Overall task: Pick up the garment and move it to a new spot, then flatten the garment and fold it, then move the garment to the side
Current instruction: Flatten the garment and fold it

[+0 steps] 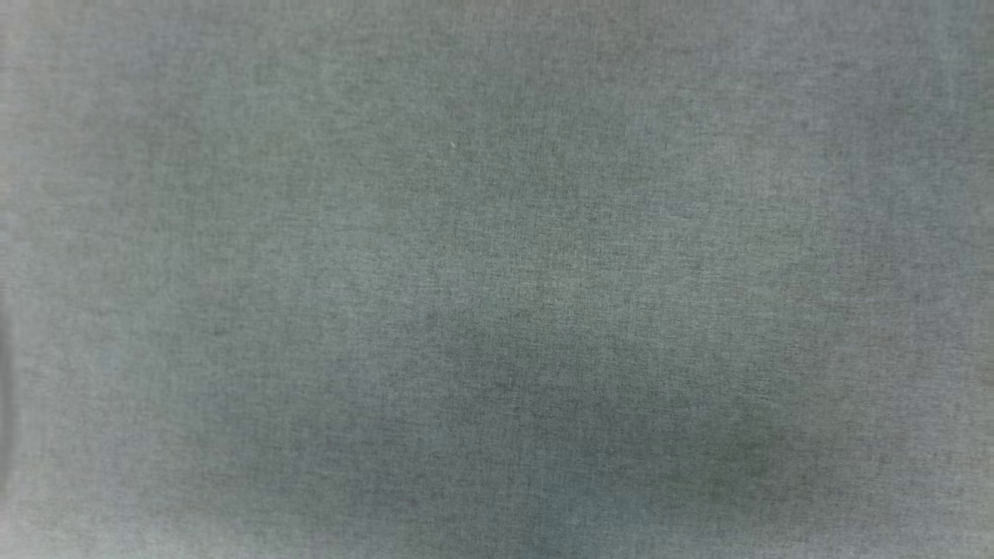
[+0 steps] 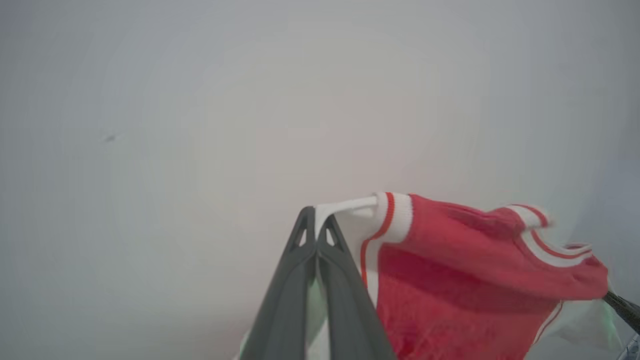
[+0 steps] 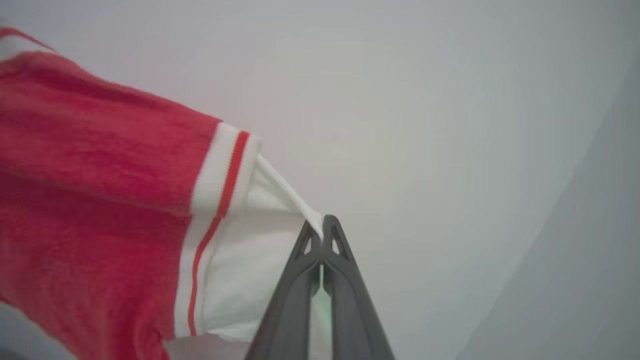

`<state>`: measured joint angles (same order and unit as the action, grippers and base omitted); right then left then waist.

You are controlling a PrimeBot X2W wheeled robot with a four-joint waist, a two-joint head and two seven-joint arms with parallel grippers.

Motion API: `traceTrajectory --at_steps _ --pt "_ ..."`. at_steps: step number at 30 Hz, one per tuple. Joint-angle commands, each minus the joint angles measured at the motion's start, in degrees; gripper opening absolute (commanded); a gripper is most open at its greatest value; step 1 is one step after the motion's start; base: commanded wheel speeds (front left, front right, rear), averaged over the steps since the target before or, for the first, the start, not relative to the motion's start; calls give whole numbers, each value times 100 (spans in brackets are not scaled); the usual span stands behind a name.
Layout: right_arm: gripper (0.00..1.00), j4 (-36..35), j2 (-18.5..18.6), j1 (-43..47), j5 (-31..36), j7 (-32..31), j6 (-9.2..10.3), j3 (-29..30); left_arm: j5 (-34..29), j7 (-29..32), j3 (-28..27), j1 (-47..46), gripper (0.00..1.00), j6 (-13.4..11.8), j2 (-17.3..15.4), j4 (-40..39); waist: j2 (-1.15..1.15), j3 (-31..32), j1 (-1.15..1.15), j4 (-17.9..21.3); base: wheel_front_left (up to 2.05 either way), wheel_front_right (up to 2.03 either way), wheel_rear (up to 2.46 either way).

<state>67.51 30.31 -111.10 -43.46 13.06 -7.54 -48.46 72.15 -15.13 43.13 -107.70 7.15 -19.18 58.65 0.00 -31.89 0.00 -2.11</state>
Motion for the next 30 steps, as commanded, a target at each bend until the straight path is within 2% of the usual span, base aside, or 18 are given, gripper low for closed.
traceTrajectory --at_steps 1,4,8,14,20,25,30 --pt "0 10 49 386 33 -67 10 -122 29 6 18 437 0 30 -15 28 0 166 0 -10 0 0 0" --pt "0 -256 135 1109 -217 -254 10 -239 220 105 180 1320 0 35 -181 -566 0 344 0 -2 0 0 0" --pt "0 -989 383 2290 -592 -466 10 -466 433 244 671 2808 0 33 -750 -1702 0 575 0 4 0 0 0" --pt "0 -2622 1169 3960 -1178 -993 10 -672 737 156 1158 4508 0 34 -1595 -2853 0 902 0 21 0 0 0" --pt "0 -3986 2040 5518 -1622 -1505 10 -307 911 54 1392 5597 0 34 -2240 -3786 0 1249 0 20 0 0 0" --pt "0 -4870 2499 6727 -1791 -1972 11 115 739 6 1507 6481 0 25 -2848 -4566 0 1547 0 42 0 0 0" --pt "0 -5750 2896 7928 -1921 -2514 11 626 555 -3 1665 7296 0 23 -3325 -5237 0 1740 0 -9 0 0 0"
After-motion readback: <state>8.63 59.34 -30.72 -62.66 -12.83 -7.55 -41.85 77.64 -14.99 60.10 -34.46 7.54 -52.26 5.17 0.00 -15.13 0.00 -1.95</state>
